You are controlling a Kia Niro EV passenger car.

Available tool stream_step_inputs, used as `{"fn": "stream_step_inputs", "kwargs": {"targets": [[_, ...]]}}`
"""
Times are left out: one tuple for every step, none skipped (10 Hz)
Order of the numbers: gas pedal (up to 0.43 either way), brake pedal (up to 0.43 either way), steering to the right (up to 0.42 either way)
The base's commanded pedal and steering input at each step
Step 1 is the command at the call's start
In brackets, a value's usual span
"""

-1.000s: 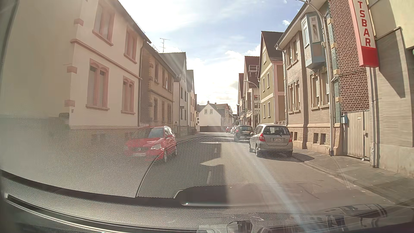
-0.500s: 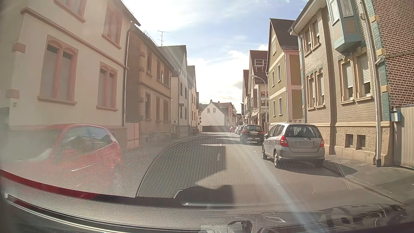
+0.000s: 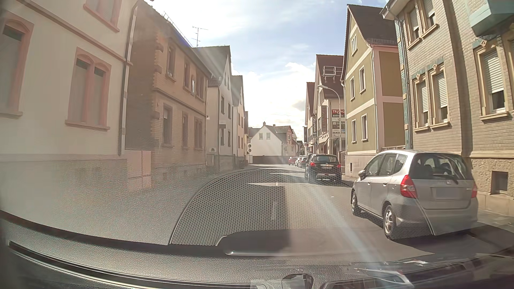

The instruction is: Follow the waypoints while adhering to traffic rules and regulations

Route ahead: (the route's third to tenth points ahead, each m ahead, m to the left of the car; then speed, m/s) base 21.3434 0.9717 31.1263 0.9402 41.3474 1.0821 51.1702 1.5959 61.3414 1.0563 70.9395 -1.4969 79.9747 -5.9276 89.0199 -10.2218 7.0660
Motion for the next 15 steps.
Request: {"fn": "stream_step_inputs", "kwargs": {"targets": [[0.118,0.0,-0.003],[0.118,0.0,-0.004],[0.118,0.0,-0.002],[0.118,0.0,-0.001],[0.118,0.0,0.001],[0.118,0.0,0.001],[0.118,0.0,0.001],[0.118,0.0,0.002],[0.118,0.0,0.001],[0.118,0.0,0.002],[0.118,0.0,0.002],[0.118,0.0,0.001],[0.118,0.0,0.002],[0.118,0.0,0.001],[0.118,0.0,0.002]]}}
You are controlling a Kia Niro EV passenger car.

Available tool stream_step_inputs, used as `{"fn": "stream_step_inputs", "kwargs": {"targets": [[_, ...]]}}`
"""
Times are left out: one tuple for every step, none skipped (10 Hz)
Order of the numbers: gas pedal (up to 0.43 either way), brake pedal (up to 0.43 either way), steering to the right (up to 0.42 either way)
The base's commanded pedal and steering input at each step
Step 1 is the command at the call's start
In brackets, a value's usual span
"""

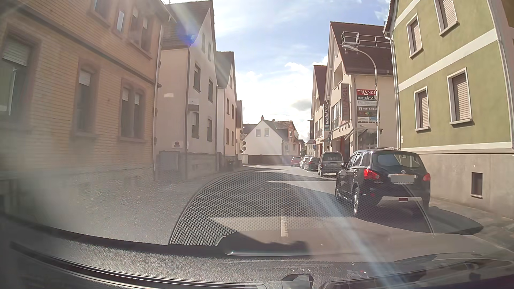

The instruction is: Follow the waypoints while adhering to traffic rules and regulations

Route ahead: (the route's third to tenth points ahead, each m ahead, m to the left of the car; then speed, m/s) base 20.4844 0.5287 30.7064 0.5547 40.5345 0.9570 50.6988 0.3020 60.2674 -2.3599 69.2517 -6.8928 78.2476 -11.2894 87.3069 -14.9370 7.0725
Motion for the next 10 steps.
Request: {"fn": "stream_step_inputs", "kwargs": {"targets": [[0.118,0.0,0.001],[0.118,0.0,0.002],[0.118,0.0,0.004],[0.118,0.0,0.007],[0.118,0.0,0.01],[0.118,0.0,0.014],[0.118,0.0,0.015],[0.118,0.0,0.015],[0.118,0.0,0.015],[0.118,0.0,0.015]]}}
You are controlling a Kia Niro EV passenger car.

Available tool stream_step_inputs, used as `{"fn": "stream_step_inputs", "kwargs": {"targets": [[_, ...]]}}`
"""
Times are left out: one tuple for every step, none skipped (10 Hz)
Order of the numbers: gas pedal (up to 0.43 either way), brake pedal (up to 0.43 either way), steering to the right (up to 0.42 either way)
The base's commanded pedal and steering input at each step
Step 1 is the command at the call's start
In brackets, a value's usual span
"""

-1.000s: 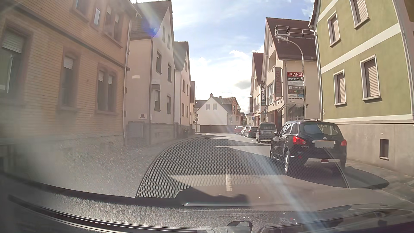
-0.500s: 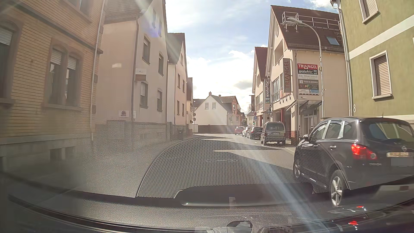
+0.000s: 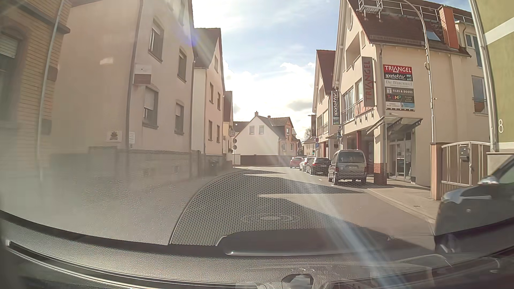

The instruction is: Follow the waypoints while adhering to traffic rules and regulations

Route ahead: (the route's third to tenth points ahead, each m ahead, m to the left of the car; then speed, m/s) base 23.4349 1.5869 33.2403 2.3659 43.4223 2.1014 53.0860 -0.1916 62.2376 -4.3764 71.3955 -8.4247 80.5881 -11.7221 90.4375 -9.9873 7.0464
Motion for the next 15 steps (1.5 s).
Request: {"fn": "stream_step_inputs", "kwargs": {"targets": [[0.118,0.0,0.014],[0.118,0.0,0.013],[0.118,0.0,0.01],[0.118,0.0,0.008],[0.118,0.0,0.007],[0.118,0.0,0.006],[0.118,0.0,0.005],[0.138,0.0,0.005],[0.138,0.0,0.005],[0.138,0.0,0.004],[0.138,0.0,0.004],[0.138,0.0,0.004],[0.138,0.0,0.004],[0.138,0.0,0.003],[0.138,0.0,0.001]]}}
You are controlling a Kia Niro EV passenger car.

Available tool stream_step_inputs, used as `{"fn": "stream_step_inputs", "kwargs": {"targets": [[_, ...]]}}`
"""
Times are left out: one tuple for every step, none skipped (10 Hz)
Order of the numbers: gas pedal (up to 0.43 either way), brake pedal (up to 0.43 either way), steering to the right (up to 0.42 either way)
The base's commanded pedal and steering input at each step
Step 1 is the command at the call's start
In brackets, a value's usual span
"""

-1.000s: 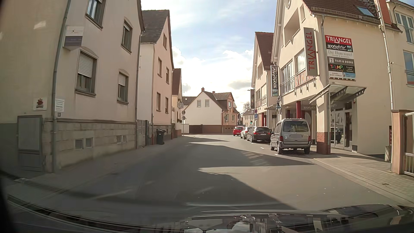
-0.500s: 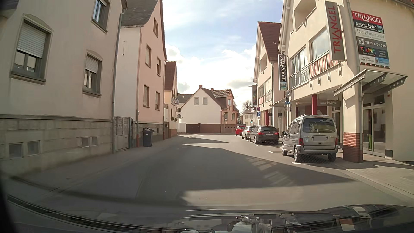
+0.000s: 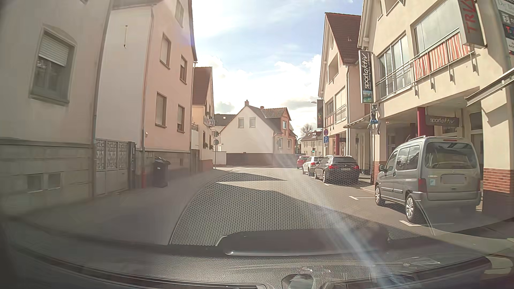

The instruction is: Follow the waypoints while adhering to traffic rules and regulations

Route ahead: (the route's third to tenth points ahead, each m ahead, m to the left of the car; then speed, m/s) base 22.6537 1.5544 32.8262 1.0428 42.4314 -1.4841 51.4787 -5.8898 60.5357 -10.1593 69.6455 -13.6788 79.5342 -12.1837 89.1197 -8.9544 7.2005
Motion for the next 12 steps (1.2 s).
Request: {"fn": "stream_step_inputs", "kwargs": {"targets": [[0.138,0.0,-0.001],[0.138,0.0,-0.003],[0.138,0.0,-0.002],[0.138,0.0,-0.002],[0.138,0.0,-0.003],[0.138,0.0,-0.003],[0.138,0.0,-0.003],[0.138,0.0,-0.003],[0.138,0.0,-0.002],[0.138,0.0,-0.002],[0.138,0.0,-0.001],[0.138,0.0,0.0]]}}
